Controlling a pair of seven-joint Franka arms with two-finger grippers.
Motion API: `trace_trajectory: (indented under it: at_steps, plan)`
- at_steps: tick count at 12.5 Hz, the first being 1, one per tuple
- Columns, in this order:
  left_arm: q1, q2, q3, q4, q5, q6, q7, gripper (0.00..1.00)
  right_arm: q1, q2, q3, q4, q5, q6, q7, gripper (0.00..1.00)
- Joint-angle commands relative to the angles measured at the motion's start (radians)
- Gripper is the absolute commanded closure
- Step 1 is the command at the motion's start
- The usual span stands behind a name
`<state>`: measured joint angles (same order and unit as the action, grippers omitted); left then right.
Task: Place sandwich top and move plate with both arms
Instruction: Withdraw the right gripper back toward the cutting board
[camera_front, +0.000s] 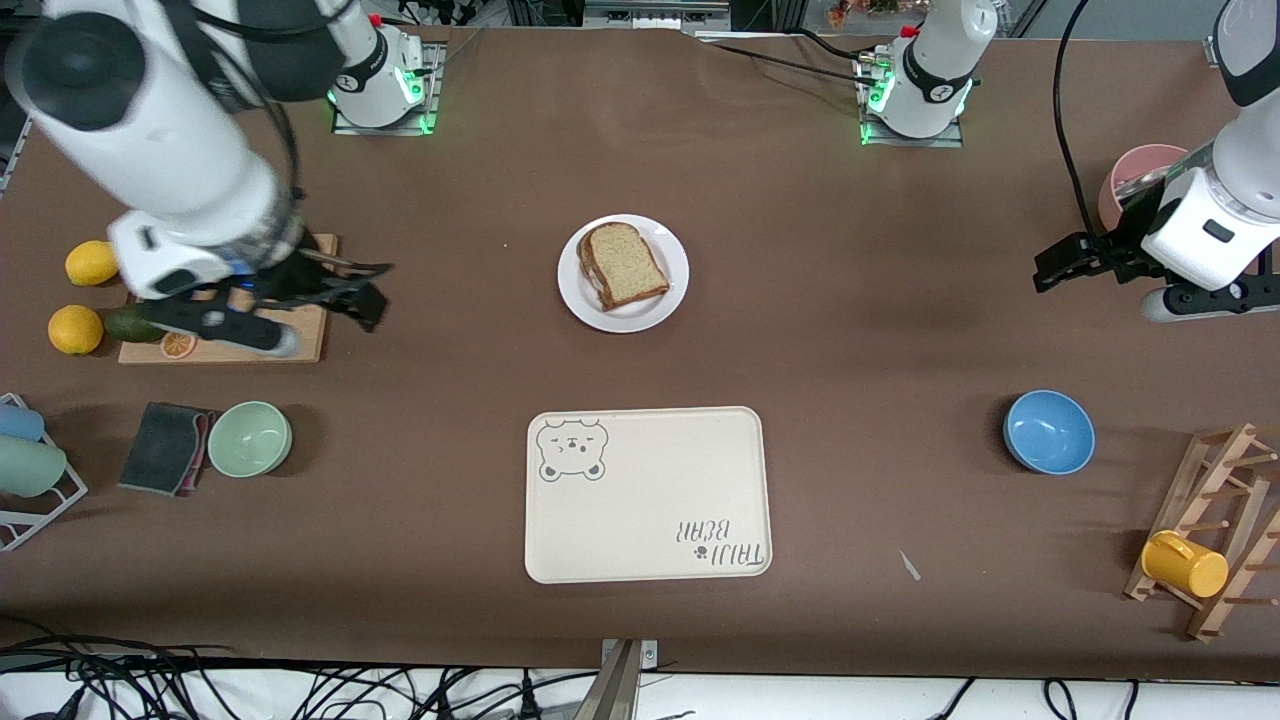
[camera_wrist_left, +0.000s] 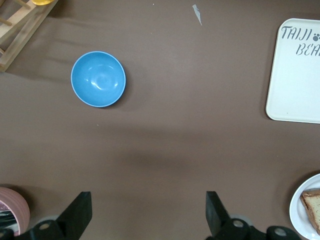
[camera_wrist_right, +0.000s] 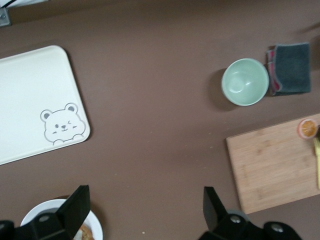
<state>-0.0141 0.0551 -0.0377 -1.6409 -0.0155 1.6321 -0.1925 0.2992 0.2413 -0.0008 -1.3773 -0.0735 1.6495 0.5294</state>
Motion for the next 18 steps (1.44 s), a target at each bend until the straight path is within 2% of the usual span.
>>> trace_trajectory:
  at_steps: [1, 3, 6, 9, 11, 14, 17, 18]
  plan:
    - [0.008, 0.008, -0.002, 0.009, -0.012, -0.015, -0.007, 0.00, -0.076, -0.100, -0.024, -0.063, 0.064, -0.028, -0.182, 0.00]
    - [0.008, -0.007, -0.007, -0.028, -0.008, -0.006, -0.018, 0.00, -0.130, -0.146, -0.022, -0.095, 0.070, -0.046, -0.255, 0.00]
    - [0.011, -0.084, -0.005, -0.178, -0.011, 0.099, -0.018, 0.00, -0.163, -0.261, -0.027, -0.244, 0.081, -0.062, -0.304, 0.00]
    - [0.010, -0.121, -0.007, -0.310, -0.021, 0.198, -0.021, 0.00, -0.207, -0.275, -0.028, -0.261, 0.107, -0.097, -0.447, 0.00]
    - [0.000, -0.150, -0.008, -0.423, -0.073, 0.296, -0.027, 0.00, -0.232, -0.269, -0.025, -0.266, 0.106, -0.109, -0.532, 0.00]
    - [0.006, -0.169, -0.079, -0.534, -0.115, 0.429, -0.057, 0.00, -0.223, -0.252, -0.022, -0.261, 0.098, -0.108, -0.522, 0.00]
    - [0.003, -0.163, -0.175, -0.637, -0.118, 0.627, -0.206, 0.00, -0.207, -0.240, -0.013, -0.256, 0.103, -0.076, -0.522, 0.00]
    - [0.000, -0.138, -0.207, -0.639, -0.118, 0.655, -0.255, 0.00, -0.195, -0.240, -0.004, -0.253, 0.100, -0.057, -0.519, 0.00]
